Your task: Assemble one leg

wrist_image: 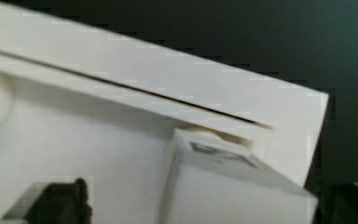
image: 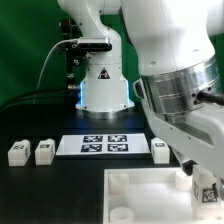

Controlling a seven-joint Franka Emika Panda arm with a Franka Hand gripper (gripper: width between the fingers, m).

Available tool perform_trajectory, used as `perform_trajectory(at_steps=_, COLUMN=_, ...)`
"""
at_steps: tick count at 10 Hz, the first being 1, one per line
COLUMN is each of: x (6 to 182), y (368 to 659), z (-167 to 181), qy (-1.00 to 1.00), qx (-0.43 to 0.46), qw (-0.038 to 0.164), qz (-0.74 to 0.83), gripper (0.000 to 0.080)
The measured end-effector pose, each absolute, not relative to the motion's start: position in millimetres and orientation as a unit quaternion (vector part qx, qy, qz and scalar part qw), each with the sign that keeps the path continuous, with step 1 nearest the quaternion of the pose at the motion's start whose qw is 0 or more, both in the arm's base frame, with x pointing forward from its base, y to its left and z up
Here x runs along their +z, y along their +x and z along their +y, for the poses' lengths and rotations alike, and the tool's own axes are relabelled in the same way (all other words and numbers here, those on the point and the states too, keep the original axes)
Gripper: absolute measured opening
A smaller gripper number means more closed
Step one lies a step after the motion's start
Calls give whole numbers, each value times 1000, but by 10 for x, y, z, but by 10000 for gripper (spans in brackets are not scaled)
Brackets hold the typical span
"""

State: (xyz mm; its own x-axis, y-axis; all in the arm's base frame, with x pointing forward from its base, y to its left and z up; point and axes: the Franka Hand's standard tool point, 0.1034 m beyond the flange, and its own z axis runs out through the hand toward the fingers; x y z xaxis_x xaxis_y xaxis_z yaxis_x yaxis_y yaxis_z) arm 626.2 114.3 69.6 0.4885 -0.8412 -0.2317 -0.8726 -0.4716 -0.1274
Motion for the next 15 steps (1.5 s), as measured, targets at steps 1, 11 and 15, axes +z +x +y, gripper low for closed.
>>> perform_trajectory(at_steps=1, x=696, y=6259, z=1144, qy=-882, qx=60, qw=119, qz=452, gripper=644)
perform_trajectory(at_steps=11, x=703, y=6321, z=1093, qy=-993, qx=1, qw=83, qz=83, gripper=386)
perform_trajectory(at_steps=15, x=717, y=6335, z=1105, qy=-945, qx=21, qw=84, qz=316, gripper=292)
